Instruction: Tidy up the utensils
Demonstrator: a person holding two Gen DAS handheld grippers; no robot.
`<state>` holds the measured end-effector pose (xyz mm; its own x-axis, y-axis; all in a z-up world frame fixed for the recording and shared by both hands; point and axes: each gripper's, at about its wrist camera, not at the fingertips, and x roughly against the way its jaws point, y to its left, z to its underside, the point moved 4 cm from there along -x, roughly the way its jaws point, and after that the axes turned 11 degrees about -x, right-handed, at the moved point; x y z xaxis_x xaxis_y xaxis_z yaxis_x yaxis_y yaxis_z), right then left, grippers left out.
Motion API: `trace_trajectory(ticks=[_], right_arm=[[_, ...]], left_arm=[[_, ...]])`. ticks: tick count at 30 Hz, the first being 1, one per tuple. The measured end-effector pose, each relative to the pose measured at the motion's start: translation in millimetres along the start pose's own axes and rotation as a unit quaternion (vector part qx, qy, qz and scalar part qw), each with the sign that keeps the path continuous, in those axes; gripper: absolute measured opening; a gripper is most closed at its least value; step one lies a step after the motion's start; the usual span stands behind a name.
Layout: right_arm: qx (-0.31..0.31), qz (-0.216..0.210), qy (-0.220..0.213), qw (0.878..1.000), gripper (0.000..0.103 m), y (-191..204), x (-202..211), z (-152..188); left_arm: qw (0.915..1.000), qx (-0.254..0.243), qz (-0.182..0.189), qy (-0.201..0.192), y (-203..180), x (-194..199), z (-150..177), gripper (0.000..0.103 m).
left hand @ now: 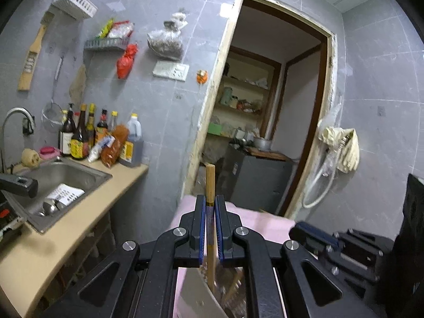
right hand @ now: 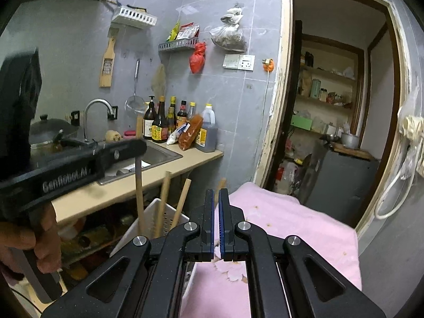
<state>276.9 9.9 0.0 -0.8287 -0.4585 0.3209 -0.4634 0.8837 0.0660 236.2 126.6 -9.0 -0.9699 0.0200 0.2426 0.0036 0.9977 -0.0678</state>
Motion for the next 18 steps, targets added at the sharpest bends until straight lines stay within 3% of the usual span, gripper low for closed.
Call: trace_trajectory(ticks=[3, 6, 7, 8, 10, 13, 18], right_arm=[[-0.020, 0.004, -0.002, 1.000, 0.006, -6, 4, 0], [-0.039, 0.014, -0.005, 0.999, 0.026, -13, 13, 1], [-0.047, 0.016, -0.009, 0.999, 0.032, -16, 17, 1], [-0.053, 0.018, -0.011, 0.998, 0.033, -19, 20, 1], [-0.064, 0.028, -0.012, 0.998, 0.033, -24, 26, 2], [-0.080, 0.039, -0.014, 0.996, 0.035, -34, 37, 4], [-0.105, 0.057, -0.022, 0.993, 0.047, -55, 60, 8]], left_arm=[[0.9998, 0.009, 0.010, 0.015, 1, 4, 7, 0.007], [0.9994, 0.017, 0.015, 0.025, 3, 8, 12, 0.013], [0.9994, 0.019, 0.017, 0.026, 3, 9, 12, 0.021], [0.9993, 0.021, 0.019, 0.026, 2, 11, 13, 0.031], [0.9992, 0.026, 0.018, 0.026, 2, 15, 15, 0.039], [0.9988, 0.034, 0.017, 0.032, 0, 19, 17, 0.039], [0.9988, 0.035, 0.011, 0.033, -11, 31, 18, 0.054]])
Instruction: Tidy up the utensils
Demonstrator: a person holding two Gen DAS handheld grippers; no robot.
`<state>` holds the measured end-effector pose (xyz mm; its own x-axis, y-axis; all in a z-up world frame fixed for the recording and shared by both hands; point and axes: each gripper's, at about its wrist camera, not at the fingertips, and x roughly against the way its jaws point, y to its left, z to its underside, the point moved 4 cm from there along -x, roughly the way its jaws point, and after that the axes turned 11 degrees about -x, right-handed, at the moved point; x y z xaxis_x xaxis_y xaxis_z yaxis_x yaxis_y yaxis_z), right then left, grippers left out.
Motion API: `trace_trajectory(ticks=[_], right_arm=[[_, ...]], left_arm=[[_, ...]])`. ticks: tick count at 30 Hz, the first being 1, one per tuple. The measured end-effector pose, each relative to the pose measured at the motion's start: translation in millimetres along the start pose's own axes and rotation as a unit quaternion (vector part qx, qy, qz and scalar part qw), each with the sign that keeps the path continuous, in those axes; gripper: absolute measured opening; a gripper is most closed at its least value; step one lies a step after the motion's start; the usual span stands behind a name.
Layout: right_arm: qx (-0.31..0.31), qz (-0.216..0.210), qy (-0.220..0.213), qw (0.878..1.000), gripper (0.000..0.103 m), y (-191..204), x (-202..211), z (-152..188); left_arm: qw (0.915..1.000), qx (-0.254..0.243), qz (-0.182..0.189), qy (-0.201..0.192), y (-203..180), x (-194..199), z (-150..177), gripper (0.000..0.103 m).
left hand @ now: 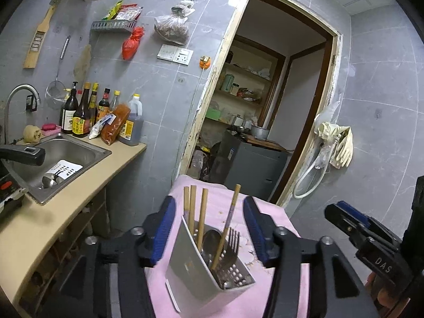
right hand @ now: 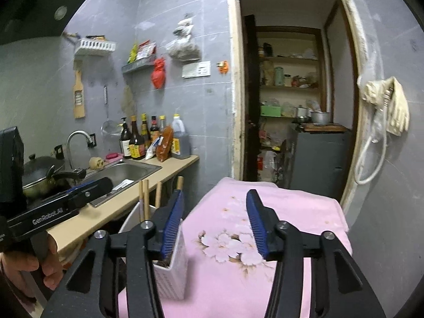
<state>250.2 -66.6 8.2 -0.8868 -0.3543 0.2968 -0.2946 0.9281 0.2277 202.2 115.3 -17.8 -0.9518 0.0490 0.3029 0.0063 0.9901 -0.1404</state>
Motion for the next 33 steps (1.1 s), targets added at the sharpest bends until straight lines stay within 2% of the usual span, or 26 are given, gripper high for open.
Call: trace_trajectory(ticks=[3, 6, 9, 11, 13, 18, 33], right_arm=[[-0.008, 0.011, -0.003, 1.000, 0.056, -17, 14, 1], [-0.018, 0.019, -0.003, 1.000, 0.064, -33, 29, 4], [-0.028, 0.035, 0.000, 0.999, 0.078, -50, 48, 9], [-0.032, 0.050, -0.003, 0.998, 0.094, -61, 61, 12], [-0.039, 0.063, -0.006, 0.997, 0.102, -72, 75, 17], [-0.048, 0.076, -0.006, 0.996, 0.102, -89, 109, 31], [-0.053, 0.087, 0.004, 0.995, 0.102, -97, 195, 71]], left_arm=[[1.0000, -0.007, -0.001, 0.003, -11, 7, 3, 0.062], [0.9998, -0.017, -0.003, 0.005, -24, 17, 8, 0.074], [0.9994, -0.028, -0.011, 0.015, -38, 28, 15, 0.088], [0.9992, -0.032, -0.014, 0.017, -45, 36, 18, 0.101], [0.9992, -0.032, -0.020, 0.013, -51, 46, 24, 0.103], [0.9991, -0.026, -0.024, 0.022, -63, 66, 38, 0.103], [0.9956, -0.075, -0.035, 0.045, -101, 136, 76, 0.103]])
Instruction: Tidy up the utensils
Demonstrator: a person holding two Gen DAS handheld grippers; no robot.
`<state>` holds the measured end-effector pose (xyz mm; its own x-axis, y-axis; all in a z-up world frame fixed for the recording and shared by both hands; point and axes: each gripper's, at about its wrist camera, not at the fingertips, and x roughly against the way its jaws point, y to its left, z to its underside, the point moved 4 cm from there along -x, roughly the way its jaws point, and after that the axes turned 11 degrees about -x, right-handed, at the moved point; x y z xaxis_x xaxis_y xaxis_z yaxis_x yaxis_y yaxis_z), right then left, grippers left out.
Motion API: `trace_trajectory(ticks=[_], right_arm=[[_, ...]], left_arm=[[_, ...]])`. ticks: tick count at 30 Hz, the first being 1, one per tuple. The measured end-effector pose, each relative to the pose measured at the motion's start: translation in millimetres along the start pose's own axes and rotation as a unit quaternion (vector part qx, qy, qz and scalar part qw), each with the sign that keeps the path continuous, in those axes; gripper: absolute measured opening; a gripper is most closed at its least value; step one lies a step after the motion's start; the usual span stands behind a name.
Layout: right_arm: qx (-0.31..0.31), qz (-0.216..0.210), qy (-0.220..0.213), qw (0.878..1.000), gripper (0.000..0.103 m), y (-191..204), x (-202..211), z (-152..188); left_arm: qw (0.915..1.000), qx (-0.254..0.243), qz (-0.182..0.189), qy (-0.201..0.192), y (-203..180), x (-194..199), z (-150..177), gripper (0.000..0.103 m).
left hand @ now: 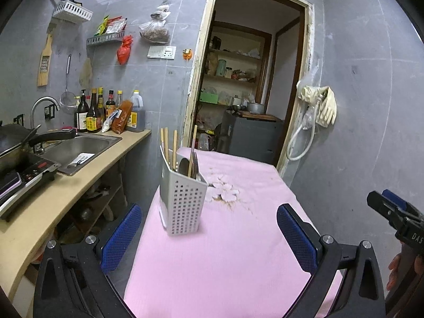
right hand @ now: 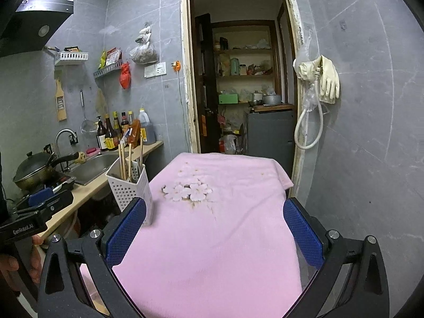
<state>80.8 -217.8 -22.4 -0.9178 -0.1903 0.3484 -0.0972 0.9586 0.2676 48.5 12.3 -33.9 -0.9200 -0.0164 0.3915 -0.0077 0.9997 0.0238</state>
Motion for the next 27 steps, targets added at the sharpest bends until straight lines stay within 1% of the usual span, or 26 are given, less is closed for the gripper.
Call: trace_trajectory(ticks=[3, 10, 20, 27], right_arm=[[-0.004, 0.003, 0.002, 1.000, 0.102, -5, 9, 7], [-0.004, 0.001, 0.018, 1.000, 0.102, -9, 18, 22], [-0.004, 0.001, 0.021, 1.000, 0.102, -12, 21, 28], [-0.006, 0.005, 0.025, 1.000, 0.102, -13, 22, 29]], left_arm=[[0.9999, -0.009, -0.002, 0.004, -6, 11, 5, 0.103], [1.0000, -0.007, 0.000, 0.005, -12, 20, 10, 0.103], [0.9999, -0.013, 0.006, 0.006, -20, 24, 14, 0.103], [0.9999, -0.013, 0.005, 0.007, -19, 24, 14, 0.103]])
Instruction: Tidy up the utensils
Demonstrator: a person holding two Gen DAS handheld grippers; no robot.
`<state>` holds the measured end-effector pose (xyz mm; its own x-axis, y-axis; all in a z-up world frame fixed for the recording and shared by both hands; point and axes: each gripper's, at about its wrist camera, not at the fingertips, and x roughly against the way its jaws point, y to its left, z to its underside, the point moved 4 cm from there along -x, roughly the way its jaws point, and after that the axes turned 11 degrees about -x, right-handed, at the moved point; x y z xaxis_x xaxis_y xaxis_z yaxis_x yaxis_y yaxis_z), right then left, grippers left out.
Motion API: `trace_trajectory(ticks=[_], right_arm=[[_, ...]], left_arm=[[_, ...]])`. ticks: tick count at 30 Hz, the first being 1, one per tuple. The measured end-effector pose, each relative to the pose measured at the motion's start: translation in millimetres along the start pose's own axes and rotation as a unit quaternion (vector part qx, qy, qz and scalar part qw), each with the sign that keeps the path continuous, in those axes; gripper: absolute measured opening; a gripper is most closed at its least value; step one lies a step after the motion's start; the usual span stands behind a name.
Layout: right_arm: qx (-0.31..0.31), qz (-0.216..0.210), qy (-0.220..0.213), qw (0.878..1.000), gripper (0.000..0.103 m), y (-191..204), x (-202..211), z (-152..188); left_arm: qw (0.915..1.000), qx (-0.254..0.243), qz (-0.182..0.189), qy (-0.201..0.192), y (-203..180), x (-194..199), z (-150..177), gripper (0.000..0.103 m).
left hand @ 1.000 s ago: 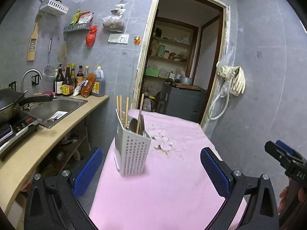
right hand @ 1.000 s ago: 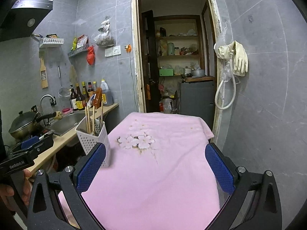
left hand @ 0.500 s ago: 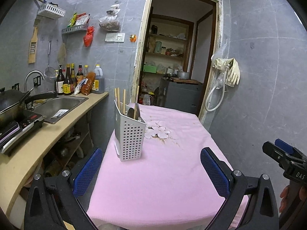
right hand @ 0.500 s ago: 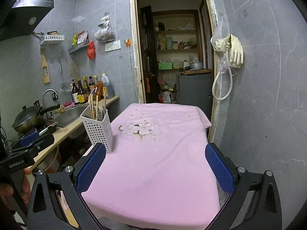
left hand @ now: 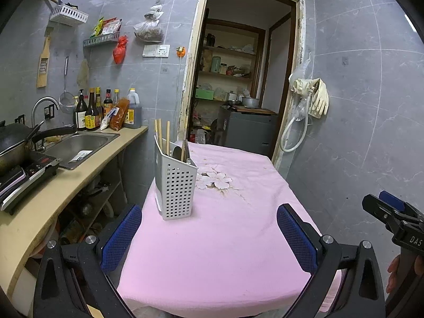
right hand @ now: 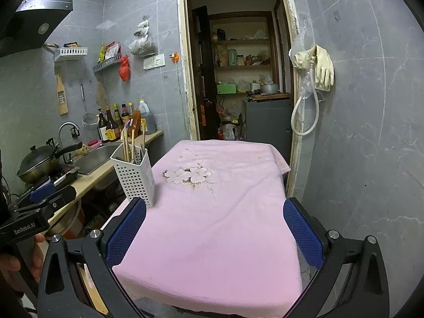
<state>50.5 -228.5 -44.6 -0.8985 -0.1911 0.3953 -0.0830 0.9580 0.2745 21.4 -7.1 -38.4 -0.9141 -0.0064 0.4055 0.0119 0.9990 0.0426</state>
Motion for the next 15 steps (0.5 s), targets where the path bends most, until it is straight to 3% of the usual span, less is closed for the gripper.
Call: trace_trajectory(ticks=[15], right_arm=[[-0.002, 0.004, 0.002, 1.000, 0.102, -1.2, -1.9, 0.6]], left_arm=[[1.0000, 0.003, -0.006, 0.002, 2.8, -0.4, 5.1, 0.103]])
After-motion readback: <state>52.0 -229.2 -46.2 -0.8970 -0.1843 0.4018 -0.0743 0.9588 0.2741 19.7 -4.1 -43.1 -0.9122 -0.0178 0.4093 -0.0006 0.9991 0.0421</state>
